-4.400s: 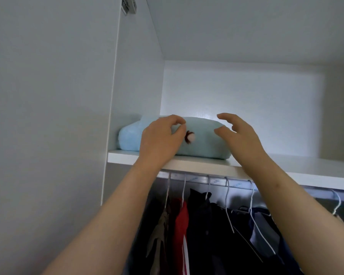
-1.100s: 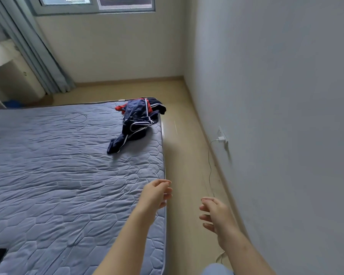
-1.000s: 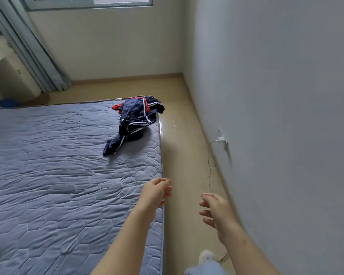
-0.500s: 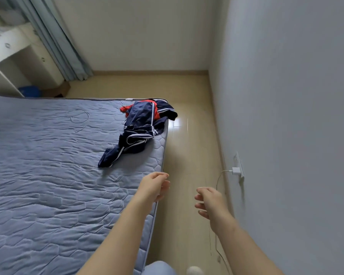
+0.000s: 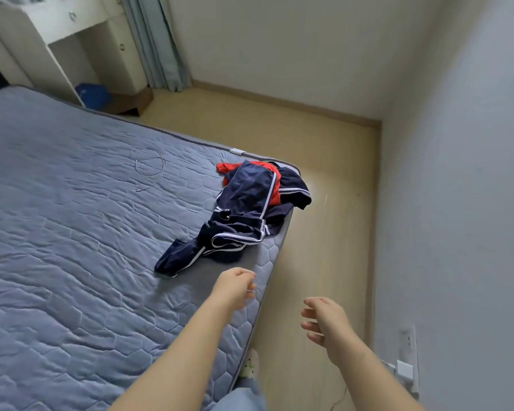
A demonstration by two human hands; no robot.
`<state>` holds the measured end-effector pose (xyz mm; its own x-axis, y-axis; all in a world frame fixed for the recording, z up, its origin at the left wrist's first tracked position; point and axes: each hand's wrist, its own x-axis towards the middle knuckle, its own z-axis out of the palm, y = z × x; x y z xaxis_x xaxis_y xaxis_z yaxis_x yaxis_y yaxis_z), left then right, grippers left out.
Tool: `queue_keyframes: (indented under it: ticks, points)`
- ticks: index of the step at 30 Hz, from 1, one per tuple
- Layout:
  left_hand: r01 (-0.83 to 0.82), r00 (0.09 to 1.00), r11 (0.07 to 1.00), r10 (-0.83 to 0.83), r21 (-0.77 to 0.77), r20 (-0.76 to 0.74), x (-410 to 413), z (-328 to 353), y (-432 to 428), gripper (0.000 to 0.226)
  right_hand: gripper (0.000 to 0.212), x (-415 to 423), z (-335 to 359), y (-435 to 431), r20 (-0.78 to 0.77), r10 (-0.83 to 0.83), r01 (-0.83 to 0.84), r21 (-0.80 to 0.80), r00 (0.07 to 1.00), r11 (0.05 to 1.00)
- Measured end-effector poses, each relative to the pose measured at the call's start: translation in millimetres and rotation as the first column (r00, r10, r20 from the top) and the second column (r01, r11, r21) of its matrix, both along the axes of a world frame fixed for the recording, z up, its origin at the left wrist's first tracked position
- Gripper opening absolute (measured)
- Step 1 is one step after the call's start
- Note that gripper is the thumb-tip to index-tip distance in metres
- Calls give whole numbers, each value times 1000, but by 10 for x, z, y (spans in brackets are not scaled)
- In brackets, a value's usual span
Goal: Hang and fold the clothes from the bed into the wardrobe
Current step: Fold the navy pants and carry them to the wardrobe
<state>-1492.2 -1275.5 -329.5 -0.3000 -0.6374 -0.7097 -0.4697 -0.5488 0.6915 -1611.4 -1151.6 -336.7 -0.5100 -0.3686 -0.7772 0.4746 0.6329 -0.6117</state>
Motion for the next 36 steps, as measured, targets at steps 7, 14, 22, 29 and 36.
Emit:
queue_keyframes:
  ticks: [7,14,22,29,36]
  points:
    - [-93,989,995,89,25,114,-474,-115,-1167,15,14,-666,-110,-1245,41,98,-99,23,994,995]
    - [-335,932,941,325,42,157,-1088,-534,-2189,15,11,-1502,-513,-2596,46,364,-367,55,930,929]
    - [-553,812,814,480,175,332,-1672,-957,-2697,15,14,-2336,-961,-3823,89,733,-736,166,674,656]
    - [-560,762,819,449,127,466,-1826,-1510,-2801,18,20,-2410,-1621,-4275,154,812,-820,221,563,527]
    - [-343,755,939,281,-9,592,-2216,-2514,-2813,31,14,-2595,-2420,-4441,223,781,-810,241,583,535]
